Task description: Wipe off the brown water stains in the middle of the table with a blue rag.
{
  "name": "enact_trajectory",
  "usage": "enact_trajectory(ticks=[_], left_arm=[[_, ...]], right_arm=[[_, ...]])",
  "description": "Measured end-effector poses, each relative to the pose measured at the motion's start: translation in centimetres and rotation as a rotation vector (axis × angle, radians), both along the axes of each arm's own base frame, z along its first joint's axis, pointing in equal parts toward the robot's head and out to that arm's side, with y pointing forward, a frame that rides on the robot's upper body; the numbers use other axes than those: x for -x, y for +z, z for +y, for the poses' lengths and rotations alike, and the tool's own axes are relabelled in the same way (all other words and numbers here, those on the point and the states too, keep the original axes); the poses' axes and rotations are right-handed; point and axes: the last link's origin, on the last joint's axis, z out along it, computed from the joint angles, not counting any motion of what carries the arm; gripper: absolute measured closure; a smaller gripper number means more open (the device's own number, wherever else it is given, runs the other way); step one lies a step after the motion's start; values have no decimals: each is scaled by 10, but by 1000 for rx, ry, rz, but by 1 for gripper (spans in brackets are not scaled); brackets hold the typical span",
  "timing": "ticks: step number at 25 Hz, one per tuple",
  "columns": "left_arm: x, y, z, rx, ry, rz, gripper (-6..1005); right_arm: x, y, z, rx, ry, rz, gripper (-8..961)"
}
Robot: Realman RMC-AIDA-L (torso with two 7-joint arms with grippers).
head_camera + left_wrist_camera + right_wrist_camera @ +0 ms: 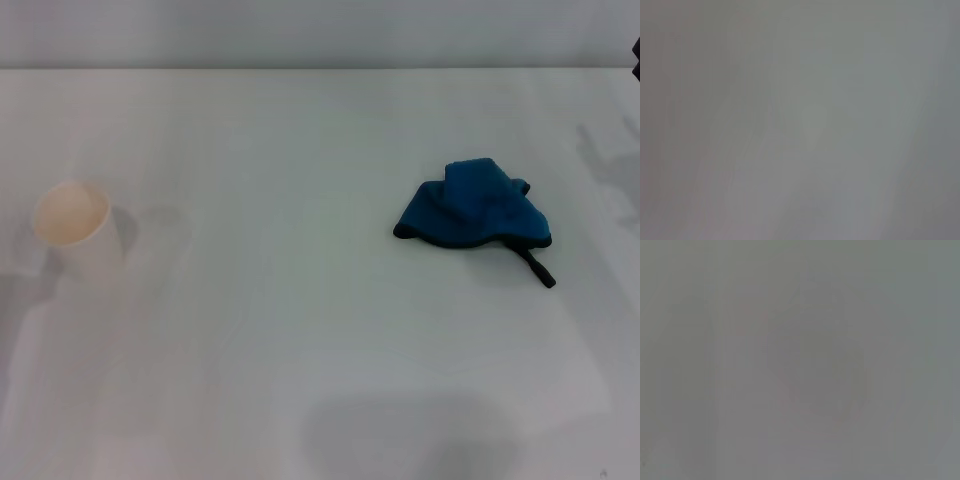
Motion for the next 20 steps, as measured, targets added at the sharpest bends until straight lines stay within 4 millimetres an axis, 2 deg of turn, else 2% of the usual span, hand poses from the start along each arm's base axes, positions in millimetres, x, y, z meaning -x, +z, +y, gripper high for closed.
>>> enact_trajectory(ticks=[20], left_arm=[[-1,1,3,-8,-2,-2,123]], right_arm=[[0,1,0,-2,1,-1,229]])
